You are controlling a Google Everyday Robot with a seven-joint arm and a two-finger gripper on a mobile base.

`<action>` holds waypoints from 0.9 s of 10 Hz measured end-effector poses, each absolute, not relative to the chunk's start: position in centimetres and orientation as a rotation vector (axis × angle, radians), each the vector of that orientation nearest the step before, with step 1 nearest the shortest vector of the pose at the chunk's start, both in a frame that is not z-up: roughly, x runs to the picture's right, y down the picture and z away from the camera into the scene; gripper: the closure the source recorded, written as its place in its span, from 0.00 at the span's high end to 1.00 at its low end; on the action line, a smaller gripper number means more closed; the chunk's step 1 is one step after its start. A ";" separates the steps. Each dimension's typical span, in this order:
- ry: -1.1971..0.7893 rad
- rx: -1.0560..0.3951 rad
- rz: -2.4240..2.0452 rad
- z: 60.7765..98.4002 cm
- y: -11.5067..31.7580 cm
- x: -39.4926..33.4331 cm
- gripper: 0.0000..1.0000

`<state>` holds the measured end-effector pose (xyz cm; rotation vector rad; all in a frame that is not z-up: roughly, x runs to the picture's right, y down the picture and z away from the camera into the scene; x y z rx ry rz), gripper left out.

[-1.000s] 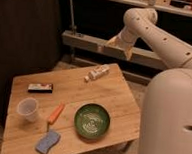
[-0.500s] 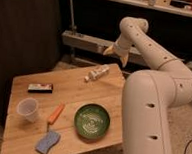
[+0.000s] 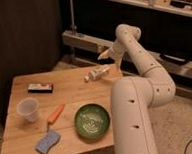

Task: Place the bottle in the ceramic bowl

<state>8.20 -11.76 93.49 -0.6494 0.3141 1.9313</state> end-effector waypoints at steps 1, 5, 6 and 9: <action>0.281 -0.671 1.918 94.1 -11.8 7.3 0.80; 0.116 -0.632 1.849 94.8 -10.9 5.3 0.80; 0.100 -0.617 1.832 95.0 -10.7 4.6 0.80; 0.110 -0.615 1.822 95.9 -10.4 4.1 0.80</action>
